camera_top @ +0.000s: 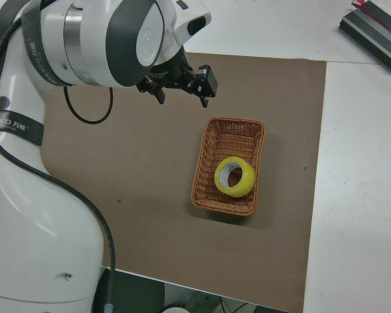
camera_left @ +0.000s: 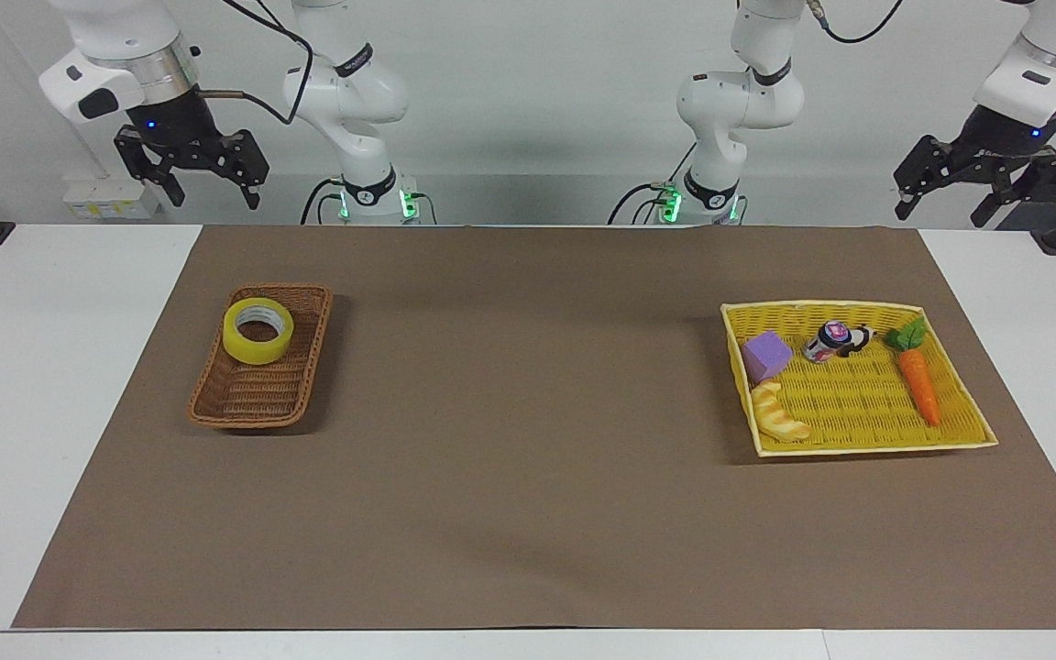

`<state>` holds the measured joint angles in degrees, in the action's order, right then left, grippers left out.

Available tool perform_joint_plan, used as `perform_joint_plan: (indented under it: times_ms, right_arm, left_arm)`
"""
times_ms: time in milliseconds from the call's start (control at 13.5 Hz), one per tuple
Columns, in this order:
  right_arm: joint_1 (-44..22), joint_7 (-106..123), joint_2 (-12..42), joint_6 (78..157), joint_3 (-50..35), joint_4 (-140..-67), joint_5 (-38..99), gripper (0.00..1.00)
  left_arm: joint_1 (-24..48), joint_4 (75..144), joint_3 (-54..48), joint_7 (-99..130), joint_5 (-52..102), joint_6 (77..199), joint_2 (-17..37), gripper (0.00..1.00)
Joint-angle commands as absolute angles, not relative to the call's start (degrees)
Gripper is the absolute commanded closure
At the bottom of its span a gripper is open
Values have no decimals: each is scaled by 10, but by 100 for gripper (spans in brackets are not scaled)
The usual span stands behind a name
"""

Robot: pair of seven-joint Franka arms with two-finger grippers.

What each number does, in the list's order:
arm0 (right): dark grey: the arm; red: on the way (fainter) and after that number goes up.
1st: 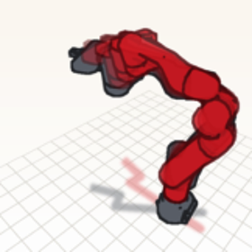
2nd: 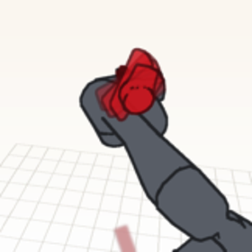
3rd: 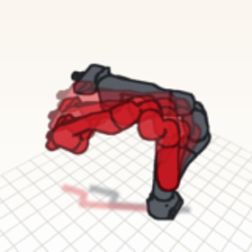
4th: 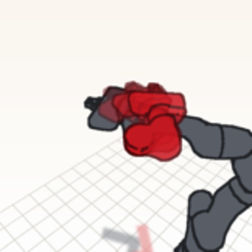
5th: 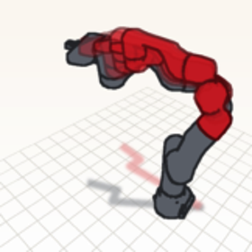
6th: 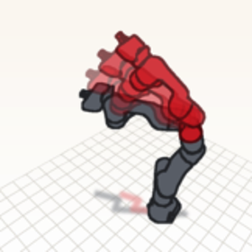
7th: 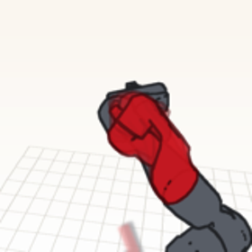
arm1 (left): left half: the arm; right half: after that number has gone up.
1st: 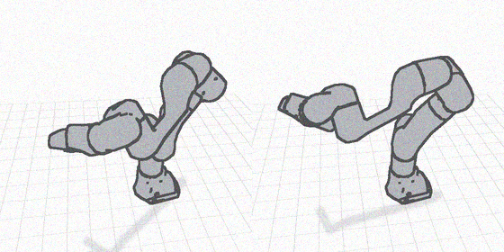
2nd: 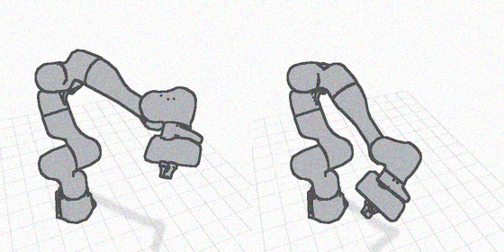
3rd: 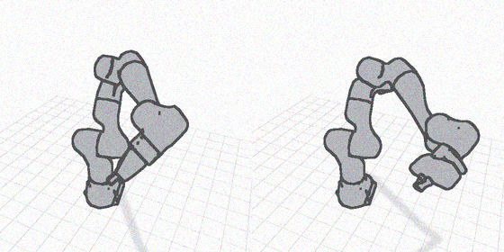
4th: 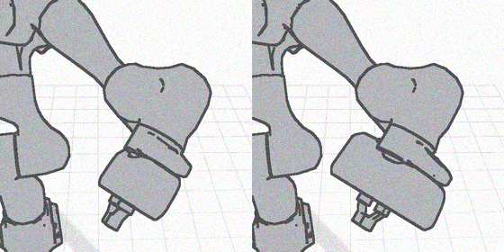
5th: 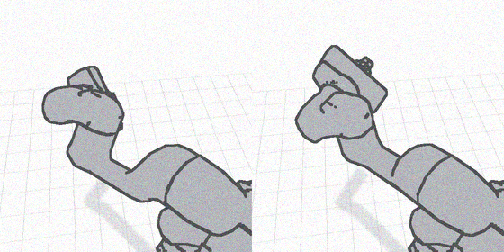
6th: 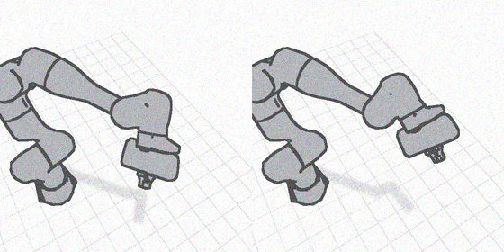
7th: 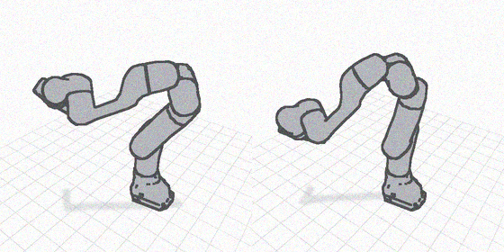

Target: Move tape to another basket

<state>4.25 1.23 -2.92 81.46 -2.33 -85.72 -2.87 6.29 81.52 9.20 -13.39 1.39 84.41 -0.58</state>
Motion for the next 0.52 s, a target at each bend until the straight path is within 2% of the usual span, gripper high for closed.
perform_joint_plan:
  times_ms: [0, 445]
  right_arm:
    - [50, 11, -34, 819, -31, -867, -24, 0]
    - [51, 11, -35, 817, -30, -867, -3, 0]
  left_arm:
    - [64, 824, 90, -129, 1, 838, -16, 0]
    - [64, 824, 90, -131, 1, 845, -16, 0]
